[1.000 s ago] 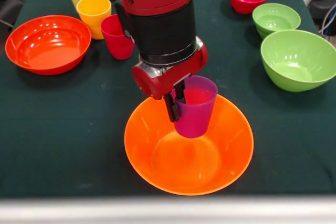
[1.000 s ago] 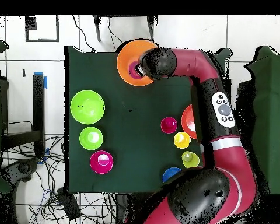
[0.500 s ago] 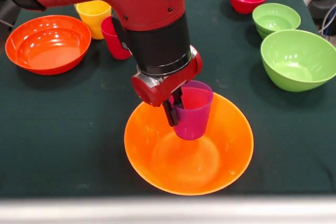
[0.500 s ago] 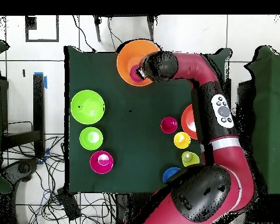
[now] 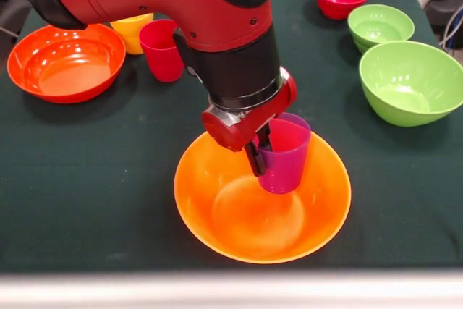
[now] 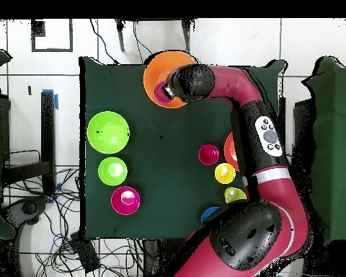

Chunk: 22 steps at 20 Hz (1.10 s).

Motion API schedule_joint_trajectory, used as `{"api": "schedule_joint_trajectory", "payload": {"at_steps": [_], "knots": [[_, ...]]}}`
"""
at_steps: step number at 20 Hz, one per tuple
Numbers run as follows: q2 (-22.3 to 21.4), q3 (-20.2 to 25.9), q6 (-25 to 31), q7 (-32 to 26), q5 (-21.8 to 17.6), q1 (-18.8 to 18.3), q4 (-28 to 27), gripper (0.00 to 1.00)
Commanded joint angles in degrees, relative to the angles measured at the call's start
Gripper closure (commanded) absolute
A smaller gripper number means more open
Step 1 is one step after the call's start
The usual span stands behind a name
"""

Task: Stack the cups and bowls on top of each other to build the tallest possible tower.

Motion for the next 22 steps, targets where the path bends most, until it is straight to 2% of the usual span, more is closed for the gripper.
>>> {"api": "schedule_joint_trajectory", "payload": {"at_steps": [1, 8, 17, 22], "knots": [[-0.99, 1.57, -1.51, -12.5, -2.55, 3.09, -2.82, 1.0], [-1.91, 1.57, -1.37, -14.12, -4.06, 4.45, -5.29, 1.0], [-2.77, 0.89, -1.4, -13.73, -4.57, 5.33, -5.62, 1.0], [-4.15, -1.76, -2.53, -13.42, -7.66, 5.45, -5.54, 1.0]]}}
